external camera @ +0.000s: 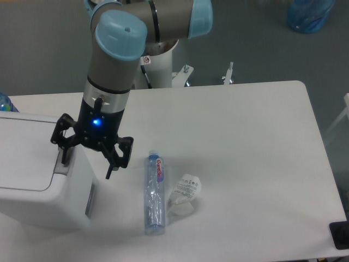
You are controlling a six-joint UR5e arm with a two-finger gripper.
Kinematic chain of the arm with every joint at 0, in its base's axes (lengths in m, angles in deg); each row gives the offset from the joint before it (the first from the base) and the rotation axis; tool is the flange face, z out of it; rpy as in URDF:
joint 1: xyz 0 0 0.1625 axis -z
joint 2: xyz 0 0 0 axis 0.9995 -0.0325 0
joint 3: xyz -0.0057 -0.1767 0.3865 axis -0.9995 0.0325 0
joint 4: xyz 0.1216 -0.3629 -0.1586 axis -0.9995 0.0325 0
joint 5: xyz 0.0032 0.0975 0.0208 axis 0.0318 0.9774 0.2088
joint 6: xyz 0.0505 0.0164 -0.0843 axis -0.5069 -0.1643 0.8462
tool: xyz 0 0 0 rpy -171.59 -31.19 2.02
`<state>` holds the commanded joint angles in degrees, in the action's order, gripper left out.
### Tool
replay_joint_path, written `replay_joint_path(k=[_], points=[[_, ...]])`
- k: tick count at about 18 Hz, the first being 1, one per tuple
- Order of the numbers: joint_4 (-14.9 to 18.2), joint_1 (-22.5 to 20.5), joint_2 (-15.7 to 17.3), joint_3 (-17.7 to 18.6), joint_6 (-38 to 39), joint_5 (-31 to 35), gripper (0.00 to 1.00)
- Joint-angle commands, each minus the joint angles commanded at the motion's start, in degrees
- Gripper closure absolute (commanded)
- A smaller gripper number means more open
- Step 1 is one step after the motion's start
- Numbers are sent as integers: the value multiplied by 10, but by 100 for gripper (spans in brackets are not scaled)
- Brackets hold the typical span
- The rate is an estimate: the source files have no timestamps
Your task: Open the trash can
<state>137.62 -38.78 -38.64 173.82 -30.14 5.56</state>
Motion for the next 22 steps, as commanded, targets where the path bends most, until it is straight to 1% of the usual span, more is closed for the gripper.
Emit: replay_joint_path(k=[15,22], points=[[2,0,4,7,1,3,0],[-2,-6,10,-15,-1,3,0]])
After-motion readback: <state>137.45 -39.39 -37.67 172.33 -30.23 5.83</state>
